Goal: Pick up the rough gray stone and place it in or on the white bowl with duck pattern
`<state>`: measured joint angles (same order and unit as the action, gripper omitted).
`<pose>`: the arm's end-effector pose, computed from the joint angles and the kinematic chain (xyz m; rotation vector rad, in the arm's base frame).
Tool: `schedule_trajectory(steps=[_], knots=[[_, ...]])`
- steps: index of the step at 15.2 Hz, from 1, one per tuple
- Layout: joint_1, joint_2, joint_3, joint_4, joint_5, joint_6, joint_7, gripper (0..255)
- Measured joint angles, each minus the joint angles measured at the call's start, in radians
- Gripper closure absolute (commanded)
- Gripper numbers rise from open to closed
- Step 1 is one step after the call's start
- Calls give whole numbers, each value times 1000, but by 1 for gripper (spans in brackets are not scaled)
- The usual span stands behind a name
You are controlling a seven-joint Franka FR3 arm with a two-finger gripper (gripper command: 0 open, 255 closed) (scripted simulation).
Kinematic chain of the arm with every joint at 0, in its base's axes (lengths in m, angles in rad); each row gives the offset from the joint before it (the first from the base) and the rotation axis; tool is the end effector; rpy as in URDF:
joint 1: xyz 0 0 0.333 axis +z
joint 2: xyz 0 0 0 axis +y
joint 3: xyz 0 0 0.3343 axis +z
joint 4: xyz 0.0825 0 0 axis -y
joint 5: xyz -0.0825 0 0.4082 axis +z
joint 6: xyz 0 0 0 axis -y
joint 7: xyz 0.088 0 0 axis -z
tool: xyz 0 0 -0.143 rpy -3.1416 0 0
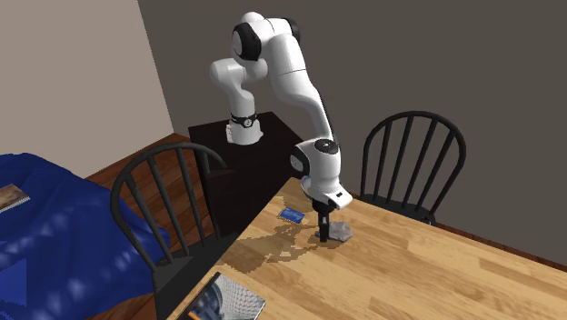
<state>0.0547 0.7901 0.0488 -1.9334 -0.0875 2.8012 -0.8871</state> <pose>0.6319 0.0699 0.0350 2.6868 1.5673 0.1155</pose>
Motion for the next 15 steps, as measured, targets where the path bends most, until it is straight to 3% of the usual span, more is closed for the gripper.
schedule_trajectory(steps=[6, 7, 15], knots=[[0, 9, -1, 4, 0, 6, 0, 0], [0, 9, -1, 4, 0, 6, 0, 255], [2, 4, 1, 2, 0, 2, 1, 255]])
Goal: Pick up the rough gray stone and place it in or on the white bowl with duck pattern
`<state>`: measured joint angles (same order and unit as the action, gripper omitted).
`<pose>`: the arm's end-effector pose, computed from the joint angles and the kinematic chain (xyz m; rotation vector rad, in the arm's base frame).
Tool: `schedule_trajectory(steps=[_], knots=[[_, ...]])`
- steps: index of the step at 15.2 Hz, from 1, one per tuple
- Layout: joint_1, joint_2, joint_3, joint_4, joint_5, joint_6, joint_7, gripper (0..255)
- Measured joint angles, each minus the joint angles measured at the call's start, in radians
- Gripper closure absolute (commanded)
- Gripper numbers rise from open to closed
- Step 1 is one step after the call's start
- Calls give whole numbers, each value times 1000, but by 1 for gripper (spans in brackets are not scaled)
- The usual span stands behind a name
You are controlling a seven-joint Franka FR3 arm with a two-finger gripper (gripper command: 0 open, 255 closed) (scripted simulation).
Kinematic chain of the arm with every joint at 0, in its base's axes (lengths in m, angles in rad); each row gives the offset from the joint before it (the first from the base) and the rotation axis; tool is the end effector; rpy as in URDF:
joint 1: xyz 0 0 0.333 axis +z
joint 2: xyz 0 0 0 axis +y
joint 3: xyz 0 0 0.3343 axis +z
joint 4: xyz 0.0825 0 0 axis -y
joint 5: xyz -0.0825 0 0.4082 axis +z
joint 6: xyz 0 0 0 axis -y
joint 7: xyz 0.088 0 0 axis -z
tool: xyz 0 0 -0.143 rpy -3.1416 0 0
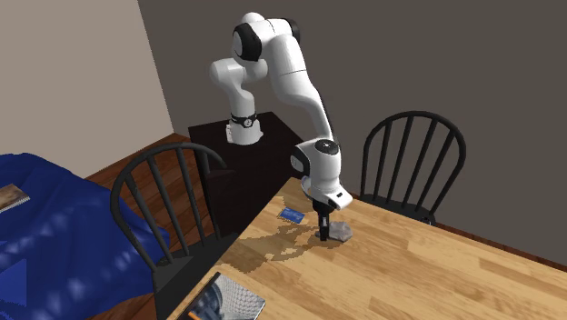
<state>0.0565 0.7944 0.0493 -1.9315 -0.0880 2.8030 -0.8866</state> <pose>0.6316 0.0714 0.0331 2.6859 1.5704 0.1151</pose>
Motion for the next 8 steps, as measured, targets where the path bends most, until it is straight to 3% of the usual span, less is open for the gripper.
schedule_trajectory(steps=[8], knots=[[-6, -58, 4, -25, 3, -32, -3, 255]])
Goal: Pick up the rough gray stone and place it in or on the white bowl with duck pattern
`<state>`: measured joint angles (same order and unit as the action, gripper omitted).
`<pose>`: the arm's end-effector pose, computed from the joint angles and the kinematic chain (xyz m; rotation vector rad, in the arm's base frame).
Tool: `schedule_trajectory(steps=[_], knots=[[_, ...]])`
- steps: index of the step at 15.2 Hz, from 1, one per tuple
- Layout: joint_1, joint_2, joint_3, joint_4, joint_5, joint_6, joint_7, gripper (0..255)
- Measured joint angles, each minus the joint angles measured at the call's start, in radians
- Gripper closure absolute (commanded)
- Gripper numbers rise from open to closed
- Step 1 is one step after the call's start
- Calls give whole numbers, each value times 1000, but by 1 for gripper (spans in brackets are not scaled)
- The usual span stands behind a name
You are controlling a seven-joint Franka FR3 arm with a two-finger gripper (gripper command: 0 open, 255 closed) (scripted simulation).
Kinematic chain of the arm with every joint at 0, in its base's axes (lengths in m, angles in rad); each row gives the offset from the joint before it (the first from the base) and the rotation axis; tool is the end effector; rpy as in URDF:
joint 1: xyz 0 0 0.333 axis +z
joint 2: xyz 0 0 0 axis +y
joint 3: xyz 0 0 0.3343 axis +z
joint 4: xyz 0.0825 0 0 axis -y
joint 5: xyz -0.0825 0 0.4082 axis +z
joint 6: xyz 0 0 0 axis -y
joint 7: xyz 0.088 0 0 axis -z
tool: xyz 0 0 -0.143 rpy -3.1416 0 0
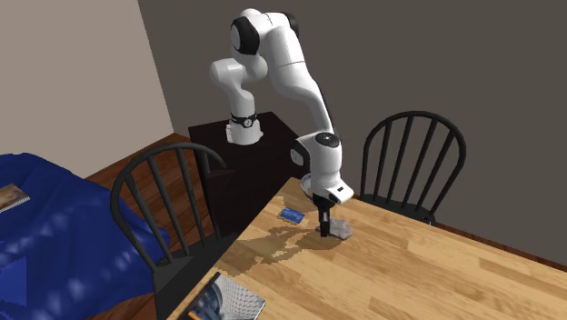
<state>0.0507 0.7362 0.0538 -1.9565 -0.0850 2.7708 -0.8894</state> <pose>0.6323 0.0700 0.0584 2.6863 1.5677 0.1162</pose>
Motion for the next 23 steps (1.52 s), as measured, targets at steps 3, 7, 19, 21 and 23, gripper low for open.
schedule_trajectory(steps=[3, 7, 19, 21, 23], knots=[[-3, -37, 4, -13, 3, -23, -2, 255], [-7, -88, 9, -34, 6, -53, -4, 255], [-8, -238, 23, -110, 17, -128, 0, 255], [6, -290, 25, -199, 14, -91, 21, 255], [18, -342, 28, -288, 12, -55, 41, 255]])
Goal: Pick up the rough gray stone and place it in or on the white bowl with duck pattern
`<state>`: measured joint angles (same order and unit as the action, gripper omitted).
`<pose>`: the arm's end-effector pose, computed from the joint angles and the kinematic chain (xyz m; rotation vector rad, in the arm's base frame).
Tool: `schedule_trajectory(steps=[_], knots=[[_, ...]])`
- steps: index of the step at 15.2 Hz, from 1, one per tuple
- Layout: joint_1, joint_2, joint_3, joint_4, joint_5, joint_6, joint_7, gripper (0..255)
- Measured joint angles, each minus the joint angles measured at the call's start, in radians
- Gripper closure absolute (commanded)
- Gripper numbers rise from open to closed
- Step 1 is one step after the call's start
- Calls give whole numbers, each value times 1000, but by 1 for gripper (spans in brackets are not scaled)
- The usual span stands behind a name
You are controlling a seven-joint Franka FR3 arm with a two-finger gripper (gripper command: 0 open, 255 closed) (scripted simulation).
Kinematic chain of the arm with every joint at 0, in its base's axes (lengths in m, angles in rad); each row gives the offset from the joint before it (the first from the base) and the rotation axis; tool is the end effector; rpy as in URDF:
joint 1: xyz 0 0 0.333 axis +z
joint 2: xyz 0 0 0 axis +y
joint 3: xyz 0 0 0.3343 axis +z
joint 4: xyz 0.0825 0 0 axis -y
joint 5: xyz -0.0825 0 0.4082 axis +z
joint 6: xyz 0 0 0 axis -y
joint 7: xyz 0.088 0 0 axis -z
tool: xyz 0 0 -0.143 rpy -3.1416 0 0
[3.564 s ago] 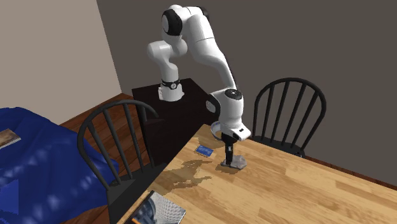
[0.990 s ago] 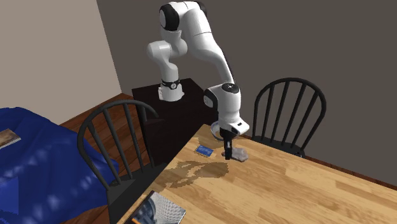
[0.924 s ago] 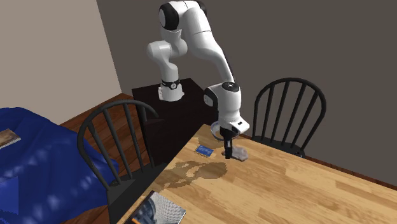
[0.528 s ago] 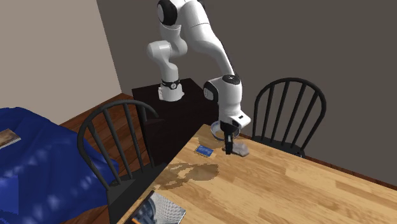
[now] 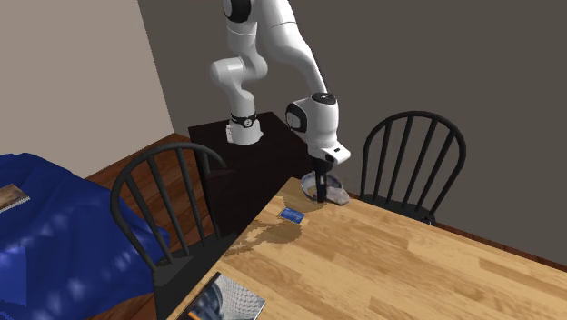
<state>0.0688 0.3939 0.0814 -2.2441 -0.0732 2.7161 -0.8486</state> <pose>0.5658 0.0891 0.1574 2.6860 1.5680 0.1163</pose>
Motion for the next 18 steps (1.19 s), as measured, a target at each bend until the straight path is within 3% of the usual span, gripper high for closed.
schedule_trajectory(steps=[11, 18], knots=[[128, -220, 19, -389, -37, 167, 191, 255], [165, -119, -23, -387, -94, 266, 246, 255]])
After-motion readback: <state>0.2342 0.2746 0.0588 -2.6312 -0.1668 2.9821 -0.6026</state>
